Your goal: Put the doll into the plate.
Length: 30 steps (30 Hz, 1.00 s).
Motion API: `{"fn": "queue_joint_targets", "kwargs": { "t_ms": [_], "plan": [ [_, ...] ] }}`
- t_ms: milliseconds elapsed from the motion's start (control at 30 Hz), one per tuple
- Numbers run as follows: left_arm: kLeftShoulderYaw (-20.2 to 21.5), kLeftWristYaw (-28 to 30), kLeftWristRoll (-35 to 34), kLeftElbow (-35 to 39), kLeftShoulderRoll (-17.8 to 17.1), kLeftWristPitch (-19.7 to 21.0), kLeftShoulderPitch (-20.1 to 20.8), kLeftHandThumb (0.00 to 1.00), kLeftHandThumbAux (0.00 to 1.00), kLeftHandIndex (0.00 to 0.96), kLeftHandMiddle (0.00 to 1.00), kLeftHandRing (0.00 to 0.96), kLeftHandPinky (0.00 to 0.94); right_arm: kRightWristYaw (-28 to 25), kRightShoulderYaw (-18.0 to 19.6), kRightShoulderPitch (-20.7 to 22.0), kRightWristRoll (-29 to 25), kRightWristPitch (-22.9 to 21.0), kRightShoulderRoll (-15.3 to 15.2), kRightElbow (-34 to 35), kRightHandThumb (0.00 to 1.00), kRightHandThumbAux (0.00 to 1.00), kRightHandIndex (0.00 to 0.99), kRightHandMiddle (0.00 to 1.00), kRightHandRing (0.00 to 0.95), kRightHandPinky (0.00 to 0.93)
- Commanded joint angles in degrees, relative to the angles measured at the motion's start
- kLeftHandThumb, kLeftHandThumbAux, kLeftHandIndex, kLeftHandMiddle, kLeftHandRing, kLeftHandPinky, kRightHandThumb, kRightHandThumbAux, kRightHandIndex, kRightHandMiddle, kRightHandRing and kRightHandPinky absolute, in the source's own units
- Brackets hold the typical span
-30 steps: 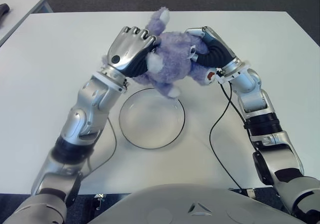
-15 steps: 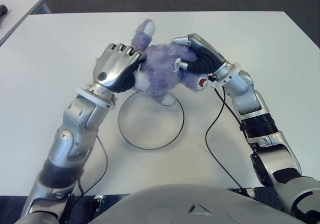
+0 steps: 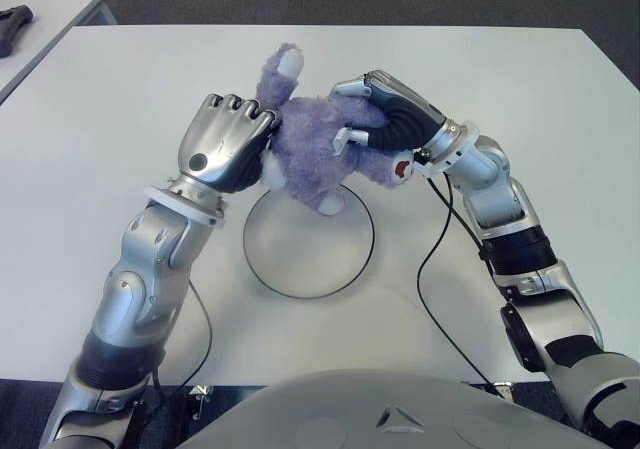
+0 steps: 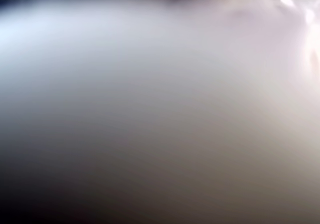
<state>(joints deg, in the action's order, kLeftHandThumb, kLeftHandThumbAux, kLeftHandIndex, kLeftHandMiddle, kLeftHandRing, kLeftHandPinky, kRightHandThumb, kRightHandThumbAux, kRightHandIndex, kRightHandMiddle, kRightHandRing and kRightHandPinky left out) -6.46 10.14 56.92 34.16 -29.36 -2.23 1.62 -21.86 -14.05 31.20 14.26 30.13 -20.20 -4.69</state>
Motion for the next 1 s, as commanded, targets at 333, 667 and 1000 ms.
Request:
{"fn": "queue_joint_targets", "kwargs": {
  "t_ms": [333, 667, 1000],
  "plan": [
    [-0.3, -0.4, 1.2, 1.0, 2.3, -1.1, -2.6, 0.851, 0.667, 0.399, 0.545, 0.822, 0.829, -2.2, -2.0, 1.4, -1.2, -0.4, 1.7, 1.6, 0.722, 0.710, 0.440, 0.858, 0.865, 0.865],
    [0.6, 0.9, 0.2, 3.1, 2.7, -0.9, -4.3, 0.852, 0.667, 0.399, 0.545, 0.821, 0.828, -6.2, -2.6, 1.0, -3.8, -4.0, 1.8, 4.4, 0.727, 0.710, 0.441, 0.851, 0.859, 0.867],
    [0.8, 1.8, -0.1, 4.9, 2.5, -1.4, -6.9, 0.852, 0.667, 0.398, 0.546, 0.828, 0.844, -8.1, -3.5, -0.2, -4.2, -5.2, 2.0, 6.4, 0.730, 0.709, 0.440, 0.861, 0.869, 0.865]
  ]
}}
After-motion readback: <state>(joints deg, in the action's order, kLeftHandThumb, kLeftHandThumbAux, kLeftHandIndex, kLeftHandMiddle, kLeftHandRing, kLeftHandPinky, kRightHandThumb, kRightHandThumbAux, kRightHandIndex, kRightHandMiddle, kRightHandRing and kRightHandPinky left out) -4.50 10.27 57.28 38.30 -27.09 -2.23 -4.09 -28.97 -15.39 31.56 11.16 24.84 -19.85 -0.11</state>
